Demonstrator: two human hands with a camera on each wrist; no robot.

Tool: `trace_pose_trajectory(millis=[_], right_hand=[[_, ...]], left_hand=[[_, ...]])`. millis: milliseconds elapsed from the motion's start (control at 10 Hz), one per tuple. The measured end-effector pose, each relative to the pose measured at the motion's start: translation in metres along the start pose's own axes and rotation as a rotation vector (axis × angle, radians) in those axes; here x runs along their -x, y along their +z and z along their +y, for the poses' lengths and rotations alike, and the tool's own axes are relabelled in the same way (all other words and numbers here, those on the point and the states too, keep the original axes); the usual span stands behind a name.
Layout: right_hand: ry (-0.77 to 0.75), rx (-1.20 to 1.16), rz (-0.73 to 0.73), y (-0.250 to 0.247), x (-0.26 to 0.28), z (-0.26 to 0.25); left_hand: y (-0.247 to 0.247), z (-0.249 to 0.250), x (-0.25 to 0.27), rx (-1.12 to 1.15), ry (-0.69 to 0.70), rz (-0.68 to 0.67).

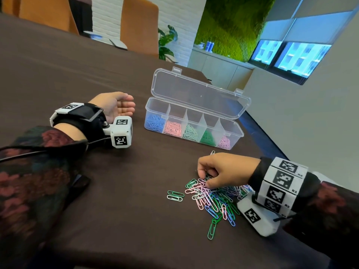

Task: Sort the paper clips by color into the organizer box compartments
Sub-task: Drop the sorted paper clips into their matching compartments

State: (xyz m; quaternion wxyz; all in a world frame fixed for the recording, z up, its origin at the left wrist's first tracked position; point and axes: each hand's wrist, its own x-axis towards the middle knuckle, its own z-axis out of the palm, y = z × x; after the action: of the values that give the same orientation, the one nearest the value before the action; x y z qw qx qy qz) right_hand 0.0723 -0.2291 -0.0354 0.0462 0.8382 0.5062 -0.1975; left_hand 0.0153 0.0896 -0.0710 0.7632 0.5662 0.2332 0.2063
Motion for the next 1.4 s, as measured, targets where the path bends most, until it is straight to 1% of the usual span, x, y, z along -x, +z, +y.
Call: trace_pose_trajectory(millis=[200, 400, 500, 600, 800, 900, 1200, 1300, 1400], right_hand=[[-0.035, 0.099, 0.032, 0.001, 0.002, -0.003], [-0.058, 0.102, -0.047, -0.003, 0.011, -0.006], [-0.072, 0.117, -0.041, -0.001, 0.010, -0.008], [-0.082, 0.099, -0.044, 0.001, 0.006, -0.009], [-0.060, 0.004, -0.099, 0.001, 0.005, -0.005], [-0.078, 0.020, -0.107, 0.001, 0.006, -0.003], [-0.158, 0.234, -0.035, 0.005, 0.011, 0.000], [-0.158, 0.224, -0.040, 0.006, 0.008, 0.002], [-0.155, 0.157, -0.031, 0.008, 0.006, 0.007]], left_hand=[[0.000, 0.000, -0.001, 0.003, -0.005, -0.001], [0.001, 0.000, 0.000, 0.008, -0.005, -0.002], [0.001, 0.000, 0.000, 0.004, -0.005, -0.003], [0.002, 0.000, 0.000, -0.001, -0.004, -0.001], [0.001, 0.000, 0.001, -0.003, -0.004, 0.002], [0.000, 0.000, 0.000, -0.002, -0.005, -0.001], [0.000, 0.000, -0.001, -0.002, 0.000, -0.002], [0.000, 0.000, 0.000, 0.002, -0.004, 0.000], [0.000, 0.000, 0.001, 0.004, -0.002, 0.006]])
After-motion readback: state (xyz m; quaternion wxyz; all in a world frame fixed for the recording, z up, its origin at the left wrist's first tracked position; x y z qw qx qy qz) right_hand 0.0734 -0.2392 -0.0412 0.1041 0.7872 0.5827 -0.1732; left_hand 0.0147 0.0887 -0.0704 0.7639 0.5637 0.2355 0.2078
